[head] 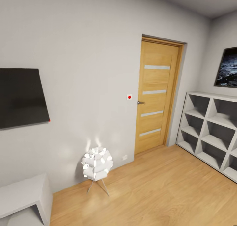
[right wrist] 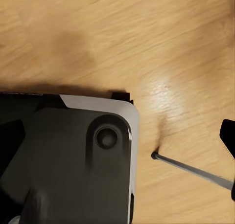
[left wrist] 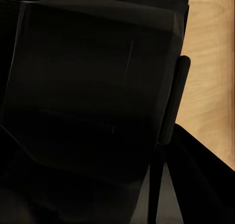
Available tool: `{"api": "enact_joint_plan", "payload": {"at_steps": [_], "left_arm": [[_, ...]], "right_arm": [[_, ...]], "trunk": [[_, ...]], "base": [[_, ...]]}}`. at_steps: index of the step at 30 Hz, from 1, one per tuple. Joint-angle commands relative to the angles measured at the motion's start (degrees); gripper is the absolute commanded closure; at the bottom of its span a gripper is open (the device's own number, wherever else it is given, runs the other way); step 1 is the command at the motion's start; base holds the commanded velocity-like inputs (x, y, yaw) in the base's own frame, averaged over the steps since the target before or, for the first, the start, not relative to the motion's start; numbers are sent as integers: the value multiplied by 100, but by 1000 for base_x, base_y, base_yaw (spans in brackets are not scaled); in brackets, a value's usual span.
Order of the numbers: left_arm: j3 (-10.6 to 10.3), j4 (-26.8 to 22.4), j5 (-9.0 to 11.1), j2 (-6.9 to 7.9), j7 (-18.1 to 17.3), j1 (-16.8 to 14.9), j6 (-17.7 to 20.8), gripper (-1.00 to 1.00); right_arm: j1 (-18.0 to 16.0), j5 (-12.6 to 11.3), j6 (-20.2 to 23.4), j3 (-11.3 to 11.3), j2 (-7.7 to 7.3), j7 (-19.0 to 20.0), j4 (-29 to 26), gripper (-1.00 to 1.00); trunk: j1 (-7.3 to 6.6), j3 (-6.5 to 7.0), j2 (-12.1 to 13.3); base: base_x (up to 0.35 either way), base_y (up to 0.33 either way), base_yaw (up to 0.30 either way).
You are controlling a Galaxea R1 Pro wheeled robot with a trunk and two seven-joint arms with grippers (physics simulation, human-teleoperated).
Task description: Attach the digital camera to the camera tripod in the bedroom.
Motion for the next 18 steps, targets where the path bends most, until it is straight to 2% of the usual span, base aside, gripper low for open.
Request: {"api": "enact_joint_plan", "payload": {"at_steps": [1,13,18], "left_arm": [[-47,12,53,1,-28,-7,-26,100],[-47,12,51,3,-29,-7,-26,100],[-47,12,53,3,-26,-7,-26,100]], "right_arm": [[-7,54,-27,-49,-3,15,10,-100],[-7,50,-40,-49,6,11,13,-100],[-7,32,-29,-55,6,13,14,-100]], "trunk": [[4,-10,-7],[4,-10,-7],[4,-2,-7]], "base": [[299,0,0],[308,0,-1],[154,0,-116]]}}
